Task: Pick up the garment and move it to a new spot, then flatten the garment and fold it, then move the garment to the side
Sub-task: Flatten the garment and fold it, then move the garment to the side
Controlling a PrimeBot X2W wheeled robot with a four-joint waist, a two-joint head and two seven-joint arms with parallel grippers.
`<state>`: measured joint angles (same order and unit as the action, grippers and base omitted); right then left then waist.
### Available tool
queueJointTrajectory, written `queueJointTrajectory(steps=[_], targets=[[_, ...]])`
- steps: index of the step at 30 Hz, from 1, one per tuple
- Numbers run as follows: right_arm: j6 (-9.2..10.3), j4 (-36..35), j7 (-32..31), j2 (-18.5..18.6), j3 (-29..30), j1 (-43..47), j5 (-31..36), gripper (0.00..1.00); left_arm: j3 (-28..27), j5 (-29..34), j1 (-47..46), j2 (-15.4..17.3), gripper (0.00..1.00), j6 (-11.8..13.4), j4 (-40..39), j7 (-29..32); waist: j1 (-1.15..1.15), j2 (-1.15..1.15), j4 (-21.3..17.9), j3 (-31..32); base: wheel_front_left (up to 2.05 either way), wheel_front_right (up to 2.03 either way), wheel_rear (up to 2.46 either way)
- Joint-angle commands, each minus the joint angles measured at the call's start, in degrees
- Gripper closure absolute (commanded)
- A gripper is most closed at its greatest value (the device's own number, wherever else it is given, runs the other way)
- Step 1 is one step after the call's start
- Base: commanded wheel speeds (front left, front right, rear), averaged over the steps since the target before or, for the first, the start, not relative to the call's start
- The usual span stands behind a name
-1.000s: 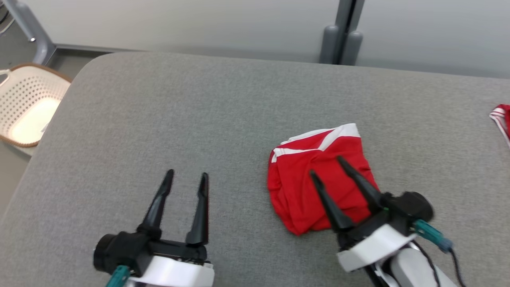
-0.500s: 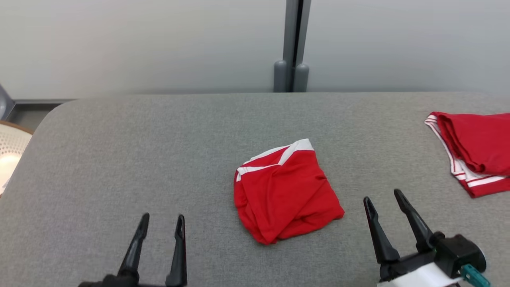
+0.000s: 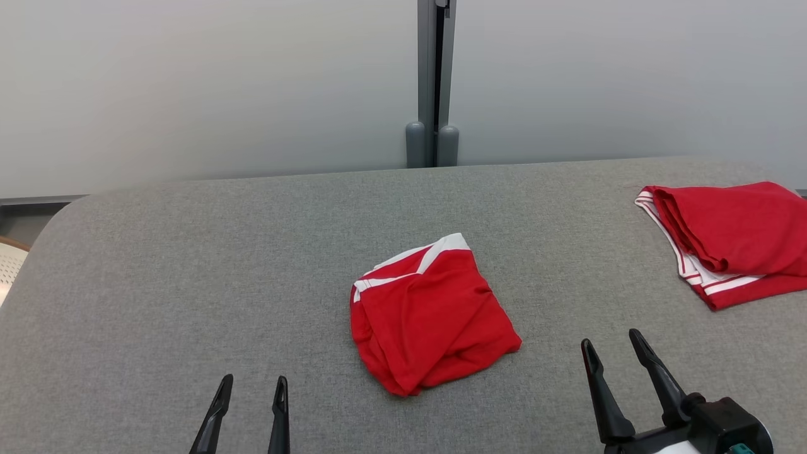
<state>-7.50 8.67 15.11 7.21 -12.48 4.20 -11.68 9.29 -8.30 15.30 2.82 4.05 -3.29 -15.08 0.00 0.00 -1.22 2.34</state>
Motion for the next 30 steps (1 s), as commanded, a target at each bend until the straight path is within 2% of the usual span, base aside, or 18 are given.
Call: queueJointTrajectory(steps=[1,16,20,24,28,30], targets=[[0.04,0.23,0.01,0.15,-0.05,0.38,0.13,0.00,-0.16,0.77,0.02,0.18,0.00,0.13,0.07,-0.09,0.00,0.00,-0.01,0.09,0.00,0.00,0.00],[0.04,0.17,0.01,0.13,-0.01,1.20,0.50,0.00,0.09,1.67,-0.04,0.18,0.00,-0.10,0.93,-0.09,0.00,0.00,1.47,0.78,0.00,0.00,0.00],[0.04,0.29,0.01,-0.17,-1.01,-0.30,-1.74,0.00,0.55,2.16,-0.83,0.18,0.00,-0.64,1.06,-0.09,0.00,0.00,2.19,0.26,0.00,0.00,0.00],[0.04,3.69,0.01,0.92,-2.67,-4.80,-6.52,0.00,1.58,2.24,-2.60,0.17,0.00,-1.68,1.26,-0.09,0.00,0.00,3.54,-1.41,0.00,0.00,0.00],[0.04,13.36,-0.10,5.00,-7.97,-12.77,-14.69,0.00,3.70,1.94,-4.39,0.19,0.00,-2.56,1.32,-0.09,0.00,0.00,5.71,-3.85,0.00,0.00,0.00],[0.04,18.04,-2.10,7.53,-10.78,-18.02,-19.97,0.00,4.91,1.81,-5.87,0.17,0.00,-2.69,1.02,-0.08,0.00,0.00,6.90,-5.87,0.00,0.00,0.00]])
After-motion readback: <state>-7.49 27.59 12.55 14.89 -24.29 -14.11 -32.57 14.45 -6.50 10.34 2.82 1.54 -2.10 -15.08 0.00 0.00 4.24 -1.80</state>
